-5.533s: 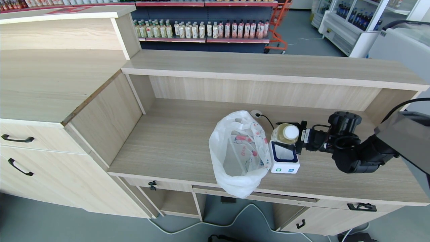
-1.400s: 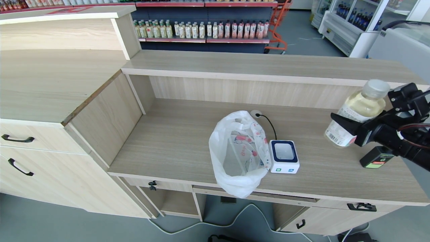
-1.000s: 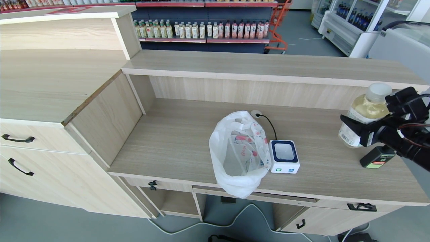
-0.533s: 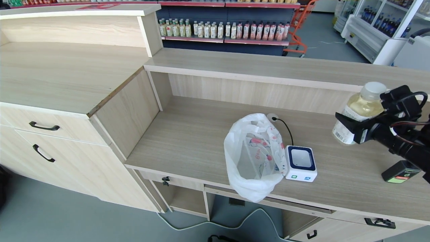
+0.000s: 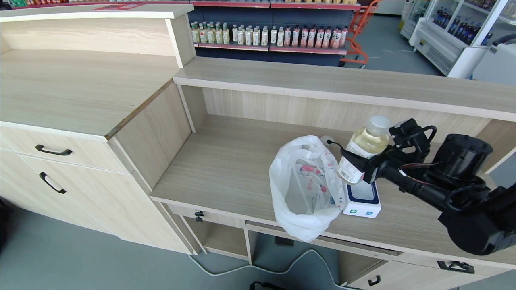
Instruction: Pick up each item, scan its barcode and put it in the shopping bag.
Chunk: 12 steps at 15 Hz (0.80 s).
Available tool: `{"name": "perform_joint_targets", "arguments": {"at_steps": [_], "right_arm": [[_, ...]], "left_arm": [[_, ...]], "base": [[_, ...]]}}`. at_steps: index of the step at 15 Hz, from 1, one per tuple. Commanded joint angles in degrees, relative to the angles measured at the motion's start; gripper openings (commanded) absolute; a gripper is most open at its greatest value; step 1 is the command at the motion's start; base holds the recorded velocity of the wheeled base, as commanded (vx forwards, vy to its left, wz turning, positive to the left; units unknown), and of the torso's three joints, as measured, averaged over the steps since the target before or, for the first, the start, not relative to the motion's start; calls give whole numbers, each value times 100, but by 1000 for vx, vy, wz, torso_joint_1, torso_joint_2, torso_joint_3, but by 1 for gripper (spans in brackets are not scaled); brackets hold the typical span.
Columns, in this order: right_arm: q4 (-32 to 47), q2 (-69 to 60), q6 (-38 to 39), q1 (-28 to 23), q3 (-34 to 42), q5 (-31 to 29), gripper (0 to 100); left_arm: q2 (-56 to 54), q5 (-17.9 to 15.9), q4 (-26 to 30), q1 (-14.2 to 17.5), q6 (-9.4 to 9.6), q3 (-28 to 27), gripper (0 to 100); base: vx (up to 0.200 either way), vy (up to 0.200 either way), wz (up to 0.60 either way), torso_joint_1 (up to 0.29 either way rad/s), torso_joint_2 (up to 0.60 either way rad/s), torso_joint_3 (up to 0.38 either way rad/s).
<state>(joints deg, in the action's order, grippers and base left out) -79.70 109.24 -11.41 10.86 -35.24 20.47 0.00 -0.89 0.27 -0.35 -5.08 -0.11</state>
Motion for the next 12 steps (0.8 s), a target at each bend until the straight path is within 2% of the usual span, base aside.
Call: {"name": "perform_joint_targets", "arguments": {"at_steps": [1,7,12], "right_arm": [[-177,660,34,267,-141,71,0],[-573,1548,227,663,-396,107,0],[-836,2101,201,663,-413,449,0]], "left_arm": [[0,1,0,0,-1,2,100],[0,1,0,0,-1,-7,100],[0,1,-9,0,-1,2,100]], "base": [[0,0,0,0,0,0],[0,0,0,0,0,0],[0,0,0,0,0,0]]}}
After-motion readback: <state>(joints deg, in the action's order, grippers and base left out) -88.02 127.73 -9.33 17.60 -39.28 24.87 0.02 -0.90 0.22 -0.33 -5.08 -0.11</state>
